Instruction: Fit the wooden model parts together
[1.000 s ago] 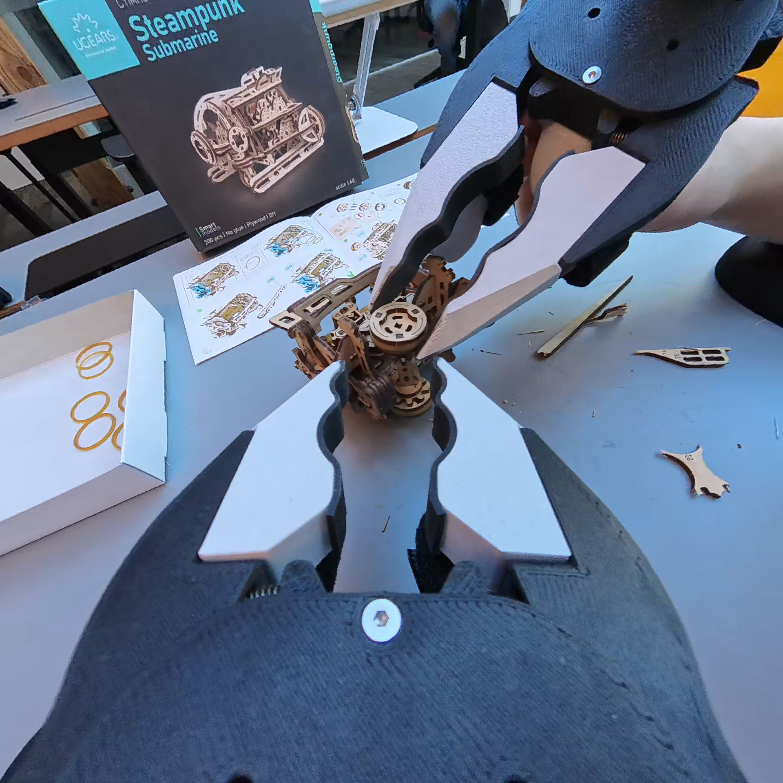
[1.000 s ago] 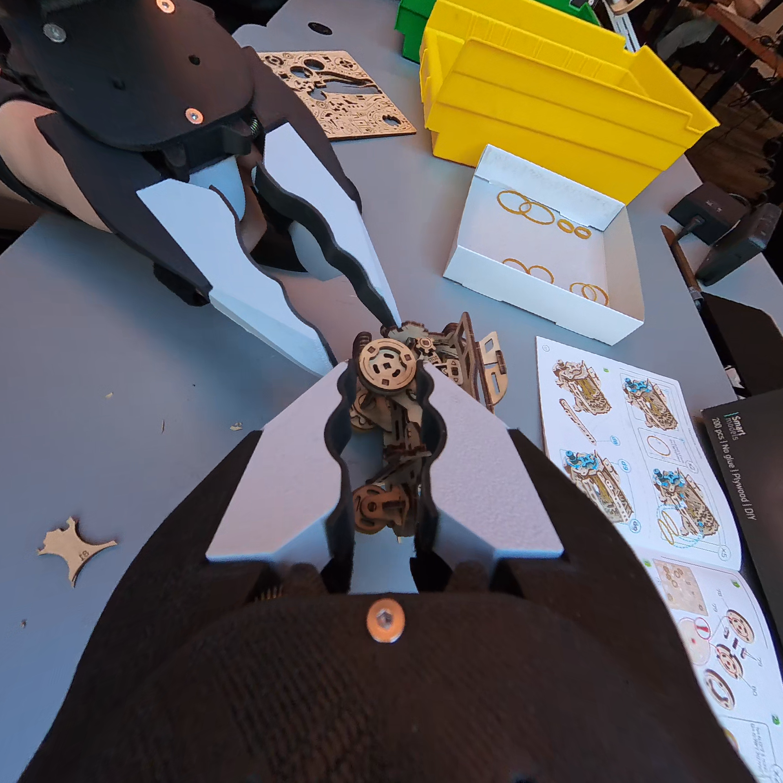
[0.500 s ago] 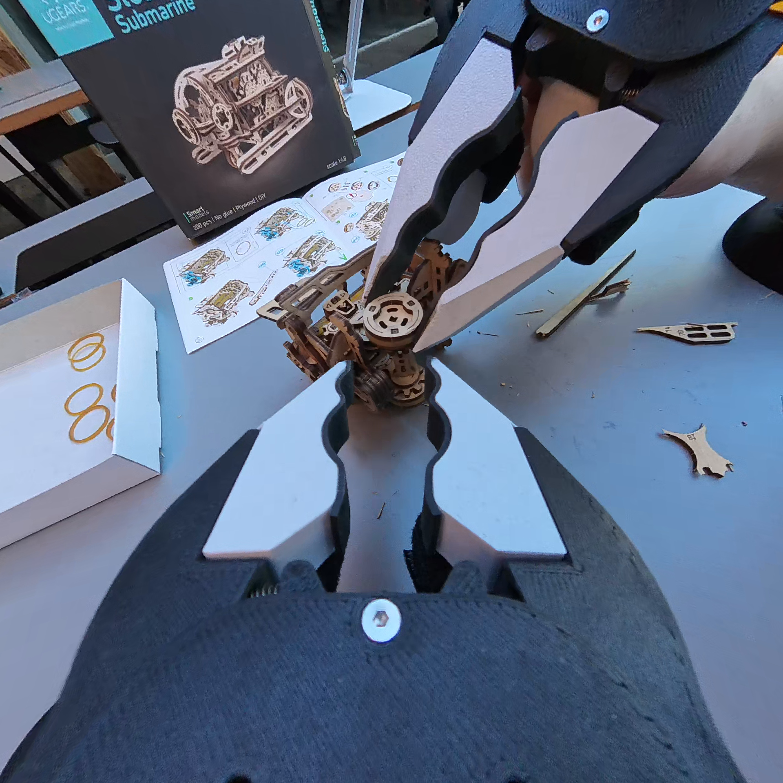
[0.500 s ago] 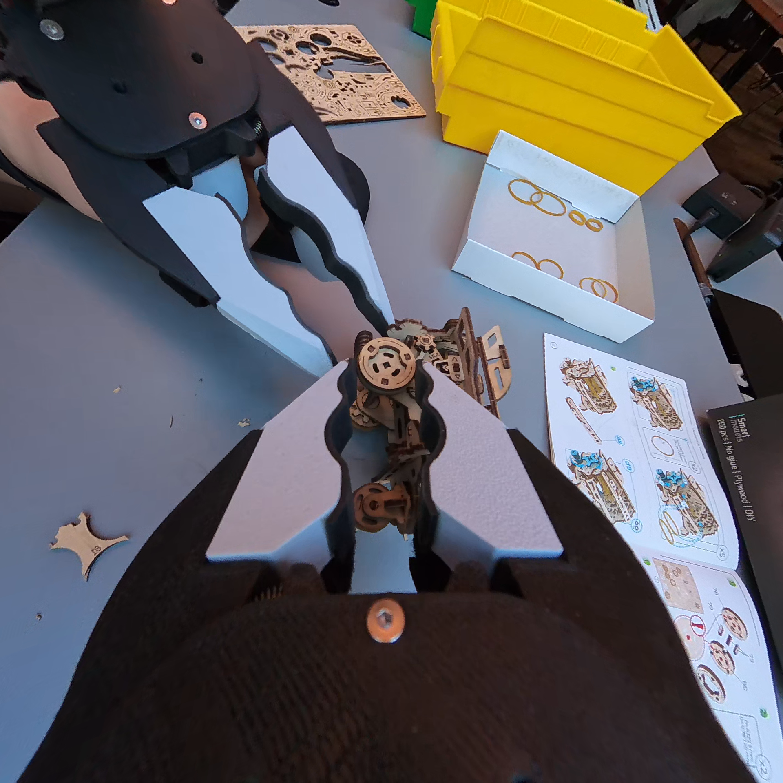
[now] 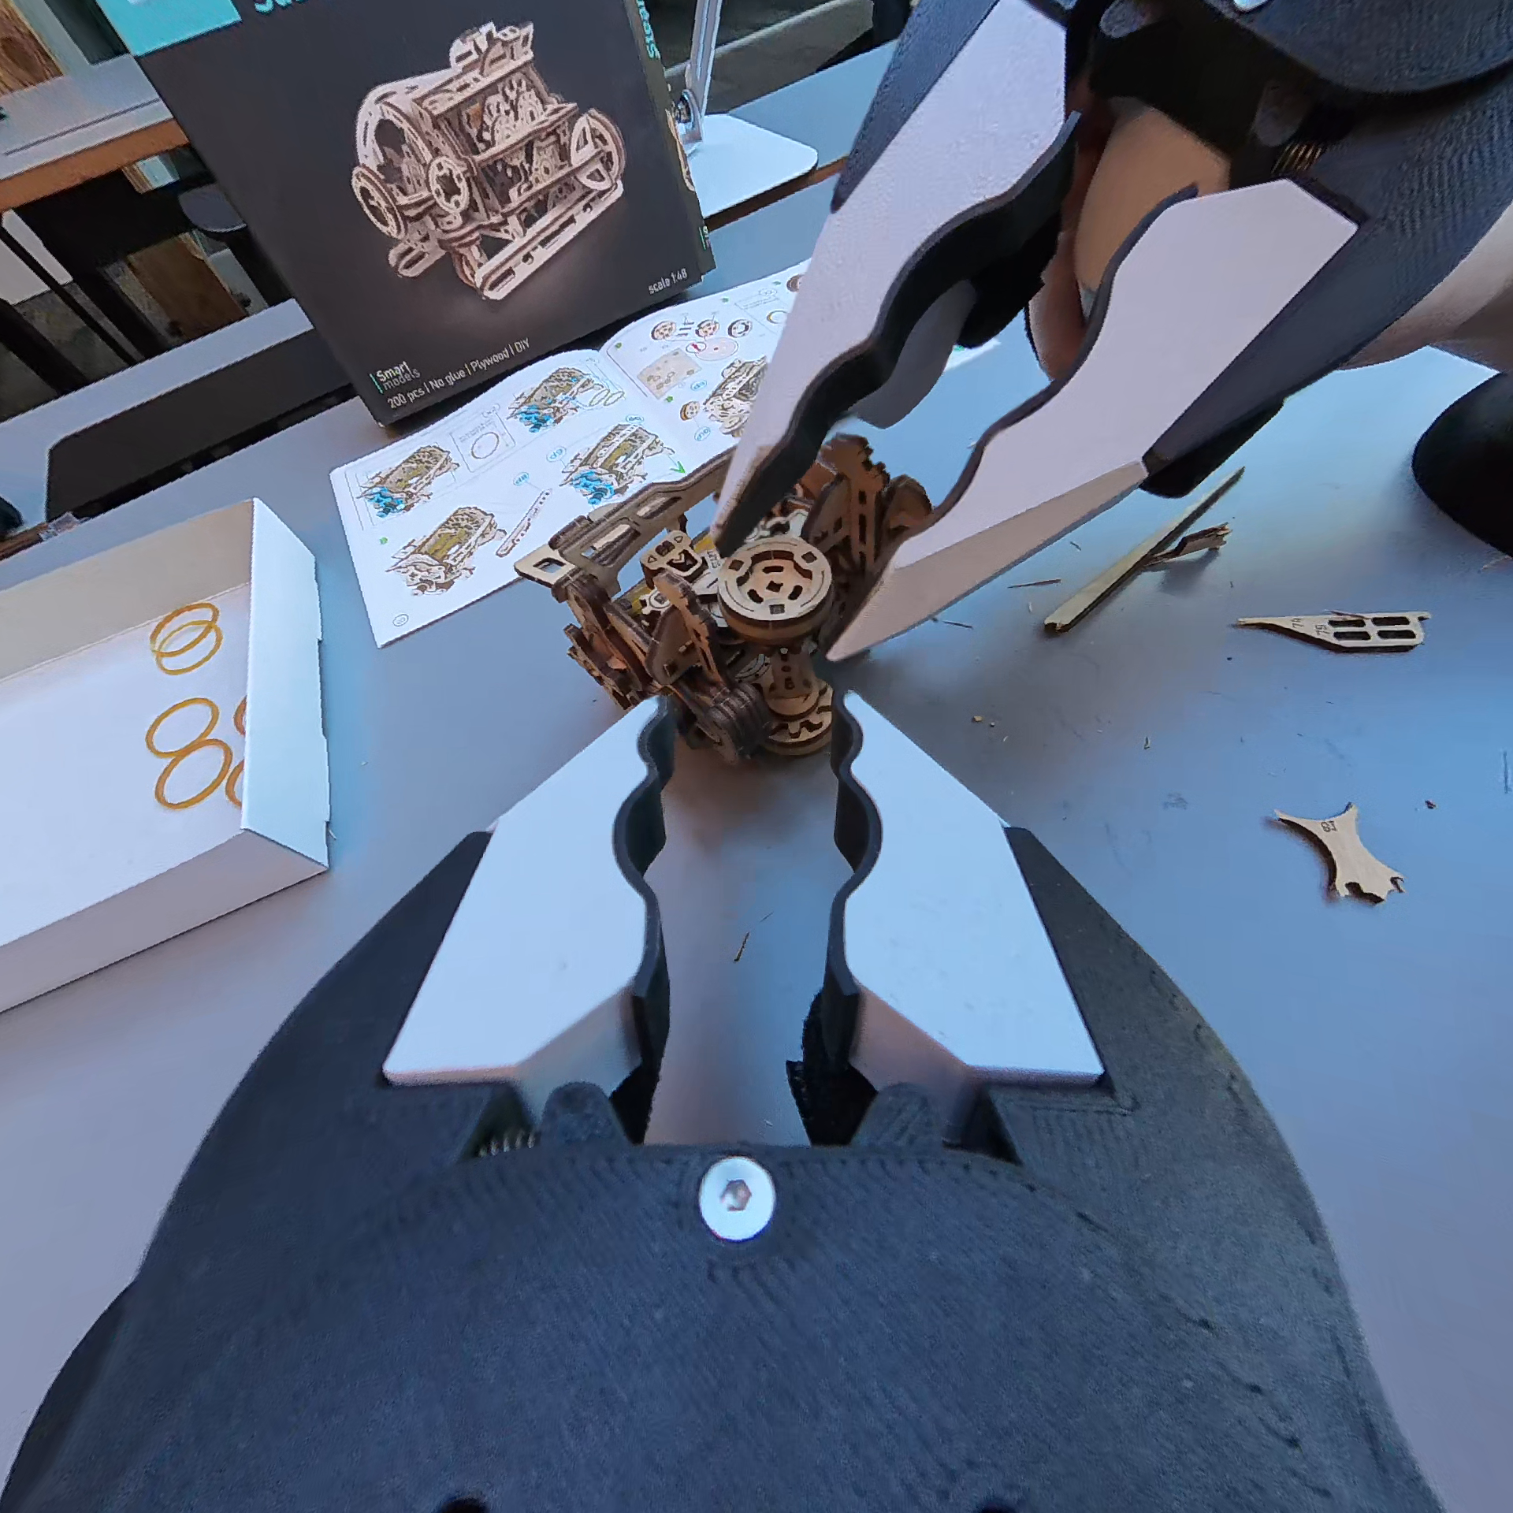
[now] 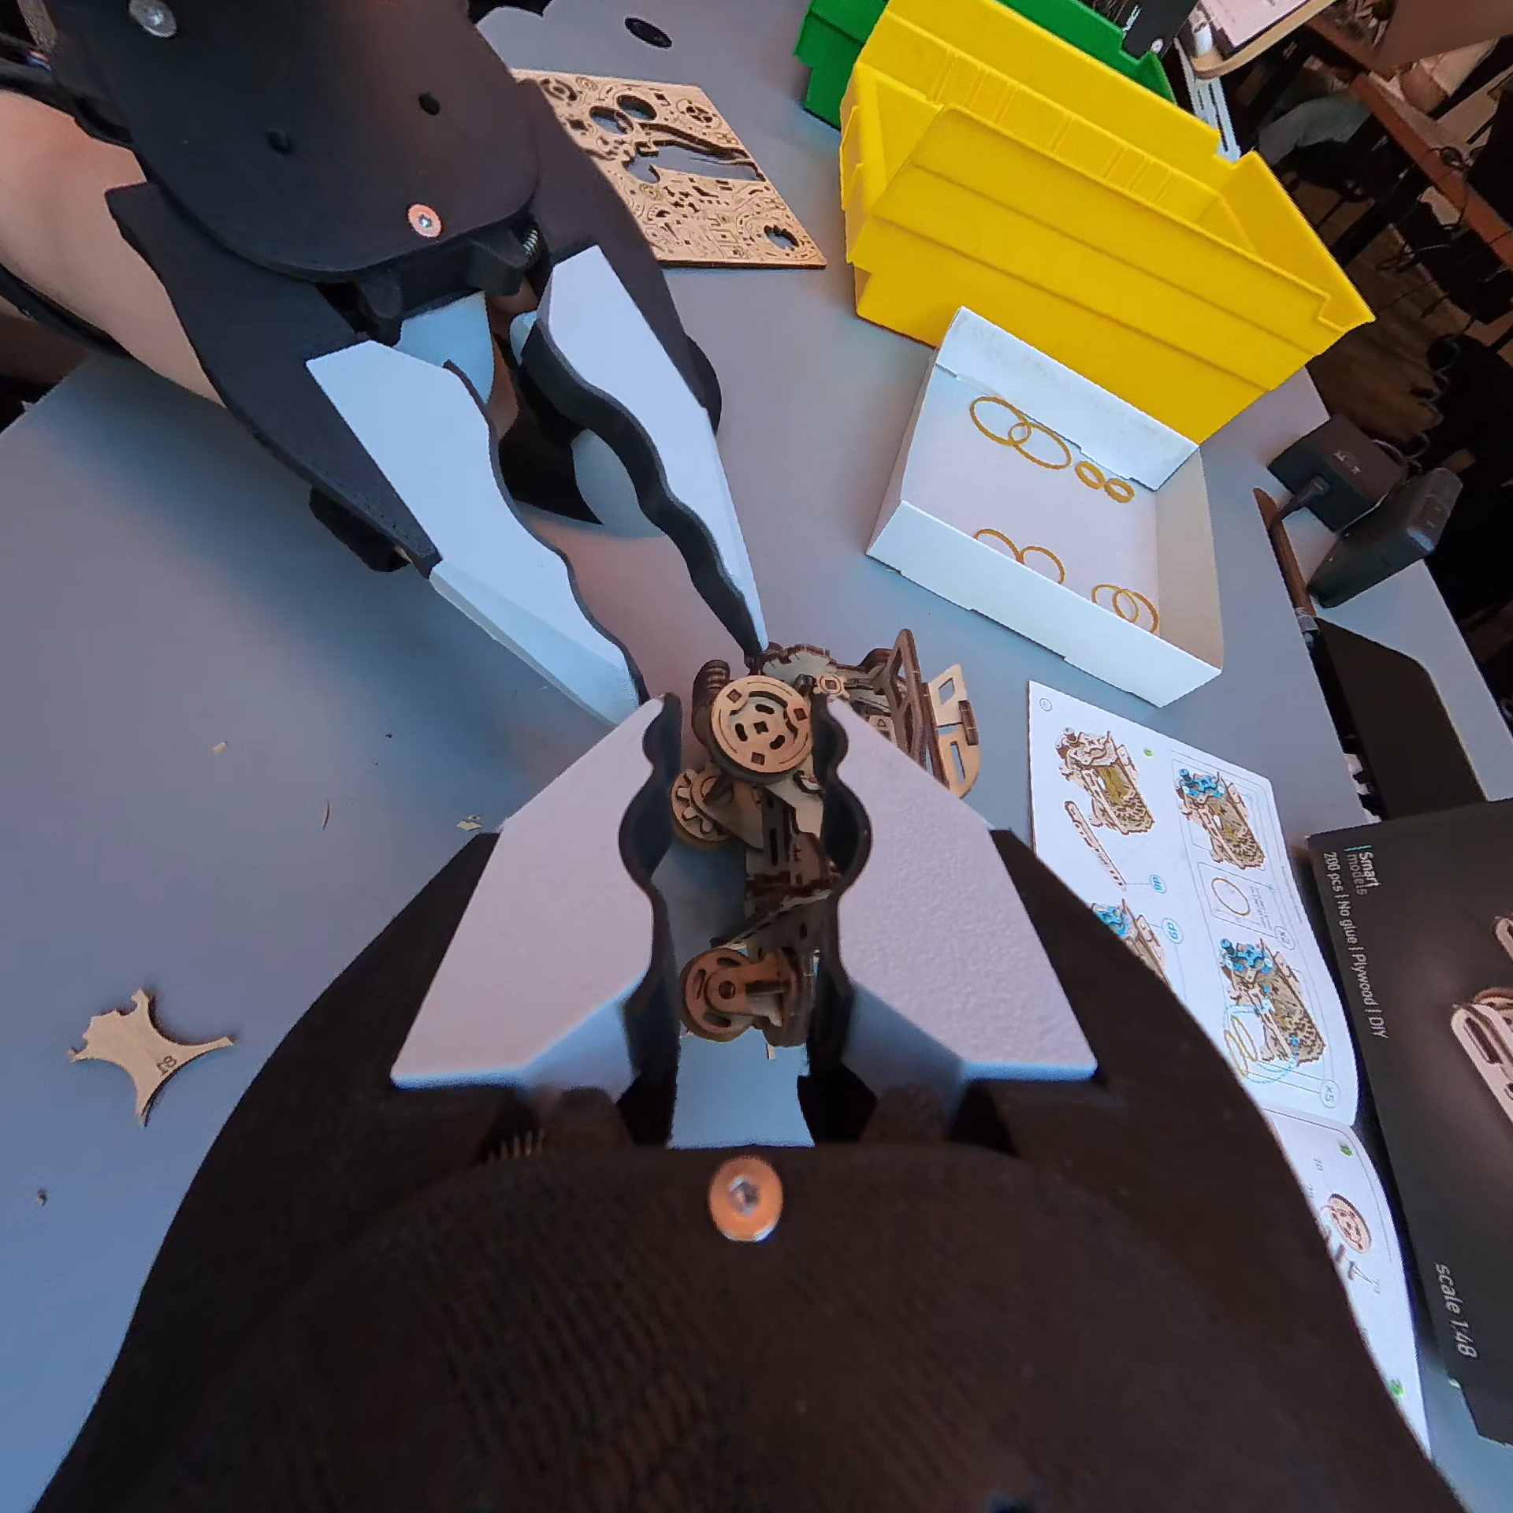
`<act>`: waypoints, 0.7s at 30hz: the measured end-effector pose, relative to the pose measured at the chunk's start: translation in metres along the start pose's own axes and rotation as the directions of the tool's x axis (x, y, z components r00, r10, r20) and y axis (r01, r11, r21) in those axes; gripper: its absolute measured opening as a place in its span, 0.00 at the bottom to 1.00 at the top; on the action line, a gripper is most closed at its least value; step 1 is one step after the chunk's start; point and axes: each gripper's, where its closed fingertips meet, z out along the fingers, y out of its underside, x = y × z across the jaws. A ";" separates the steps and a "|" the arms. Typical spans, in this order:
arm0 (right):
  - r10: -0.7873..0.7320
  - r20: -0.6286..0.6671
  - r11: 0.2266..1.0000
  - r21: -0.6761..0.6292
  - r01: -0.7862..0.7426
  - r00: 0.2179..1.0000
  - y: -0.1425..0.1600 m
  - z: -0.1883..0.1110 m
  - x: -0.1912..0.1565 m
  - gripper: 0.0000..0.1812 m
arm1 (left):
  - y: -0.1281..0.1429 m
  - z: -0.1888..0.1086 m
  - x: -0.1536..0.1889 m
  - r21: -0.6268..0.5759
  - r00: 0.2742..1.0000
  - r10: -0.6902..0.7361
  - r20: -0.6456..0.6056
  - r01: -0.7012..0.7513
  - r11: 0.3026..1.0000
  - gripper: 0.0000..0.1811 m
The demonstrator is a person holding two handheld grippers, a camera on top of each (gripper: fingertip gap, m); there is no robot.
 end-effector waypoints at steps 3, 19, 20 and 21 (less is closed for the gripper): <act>-0.013 -0.008 1.000 0.001 0.013 1.000 0.001 0.000 0.001 0.17 | 0.003 0.001 -0.004 -0.033 1.000 -0.012 0.006 0.013 0.999 0.22; -0.098 -0.108 0.995 0.010 0.100 0.989 -0.006 -0.004 0.000 0.24 | 0.013 -0.009 -0.016 -0.094 0.998 -0.057 0.037 0.061 0.994 0.24; -0.135 -0.135 0.991 -0.008 0.135 0.982 -0.004 -0.005 0.000 0.25 | 0.013 -0.011 -0.016 -0.091 0.998 -0.061 0.033 0.063 0.994 0.24; -0.181 -0.163 0.983 -0.030 0.179 0.970 -0.003 -0.005 0.001 0.27 | 0.013 -0.013 -0.017 -0.089 0.998 -0.063 0.031 0.066 0.994 0.24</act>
